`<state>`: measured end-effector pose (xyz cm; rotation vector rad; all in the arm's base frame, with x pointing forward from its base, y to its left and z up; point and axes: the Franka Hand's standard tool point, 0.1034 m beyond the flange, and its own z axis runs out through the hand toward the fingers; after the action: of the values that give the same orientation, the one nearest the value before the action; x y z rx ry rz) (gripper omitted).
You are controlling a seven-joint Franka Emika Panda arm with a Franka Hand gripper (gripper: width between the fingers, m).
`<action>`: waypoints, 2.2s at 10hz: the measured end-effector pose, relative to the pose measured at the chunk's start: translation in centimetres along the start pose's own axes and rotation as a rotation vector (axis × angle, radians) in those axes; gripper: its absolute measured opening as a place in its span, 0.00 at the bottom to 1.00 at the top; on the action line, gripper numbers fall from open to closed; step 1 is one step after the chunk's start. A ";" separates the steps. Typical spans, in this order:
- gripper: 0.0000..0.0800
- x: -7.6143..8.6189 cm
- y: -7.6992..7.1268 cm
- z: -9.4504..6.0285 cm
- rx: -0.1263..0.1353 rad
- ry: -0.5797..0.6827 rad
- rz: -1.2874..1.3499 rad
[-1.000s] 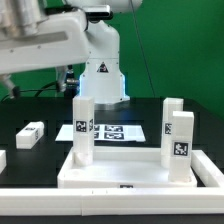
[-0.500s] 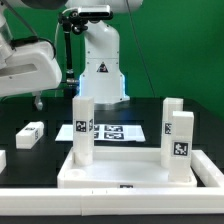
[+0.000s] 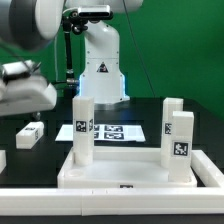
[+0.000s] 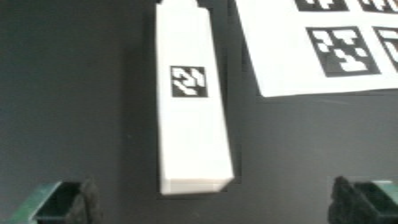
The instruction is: Assemble desk
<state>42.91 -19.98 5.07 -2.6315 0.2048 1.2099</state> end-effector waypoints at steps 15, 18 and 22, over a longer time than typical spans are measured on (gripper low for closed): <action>0.36 0.6 1.0 4.7 0.017 -0.107 0.099; 0.36 0.6 1.0 4.7 0.018 -0.107 0.099; 0.36 0.5 0.9 4.6 0.018 -0.108 0.098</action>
Offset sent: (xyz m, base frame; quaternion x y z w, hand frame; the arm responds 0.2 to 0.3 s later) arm 0.0000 0.0000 0.0000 0.0000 0.0000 0.0000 1.0000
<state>39.72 -19.65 1.63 -2.5582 0.3277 1.3709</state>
